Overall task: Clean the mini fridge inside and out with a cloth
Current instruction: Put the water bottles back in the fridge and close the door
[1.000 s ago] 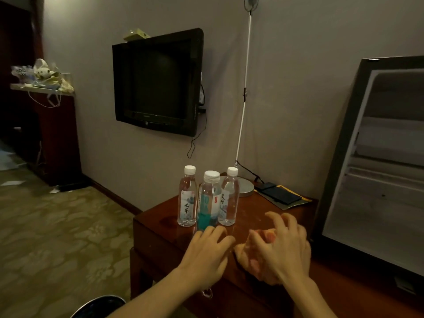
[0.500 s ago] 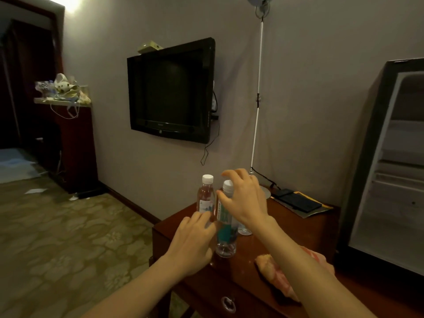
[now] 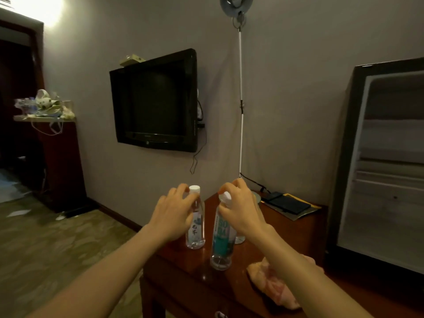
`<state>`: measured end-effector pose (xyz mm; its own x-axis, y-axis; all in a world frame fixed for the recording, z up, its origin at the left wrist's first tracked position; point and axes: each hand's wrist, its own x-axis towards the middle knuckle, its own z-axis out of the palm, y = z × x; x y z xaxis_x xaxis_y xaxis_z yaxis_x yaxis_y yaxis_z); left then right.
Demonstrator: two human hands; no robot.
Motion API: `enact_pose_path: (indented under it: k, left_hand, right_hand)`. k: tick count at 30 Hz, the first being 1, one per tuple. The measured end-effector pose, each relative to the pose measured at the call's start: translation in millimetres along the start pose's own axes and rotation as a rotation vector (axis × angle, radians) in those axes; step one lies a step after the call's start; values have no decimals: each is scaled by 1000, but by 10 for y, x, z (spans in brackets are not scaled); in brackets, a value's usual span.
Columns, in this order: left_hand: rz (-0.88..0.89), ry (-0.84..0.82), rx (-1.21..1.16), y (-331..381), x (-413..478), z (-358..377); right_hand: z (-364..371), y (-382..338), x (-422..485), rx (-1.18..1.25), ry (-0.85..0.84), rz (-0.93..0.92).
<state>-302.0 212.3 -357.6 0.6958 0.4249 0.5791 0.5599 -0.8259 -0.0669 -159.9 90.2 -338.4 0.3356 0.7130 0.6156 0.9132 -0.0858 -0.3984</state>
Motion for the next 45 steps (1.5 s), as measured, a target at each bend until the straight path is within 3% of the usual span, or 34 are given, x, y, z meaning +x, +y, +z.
enact_pose_path:
  k: [8, 12, 29, 39, 45]
  left_hand:
    - [-68, -245, -38, 20, 568, 194]
    - [-85, -252, -39, 29, 636, 217]
    - [204, -356, 280, 394, 155, -200]
    - [271, -501, -90, 902, 185, -811]
    - [417, -474, -103, 1437, 513, -1203]
  right_hand:
    - [-336, 282, -13, -63, 90, 0]
    - [-539, 402, -24, -89, 126, -12]
    - [-882, 259, -392, -89, 181, 26]
    - [-1579, 254, -661, -123, 242, 33]
    - [-2160, 435, -839, -351, 287, 84]
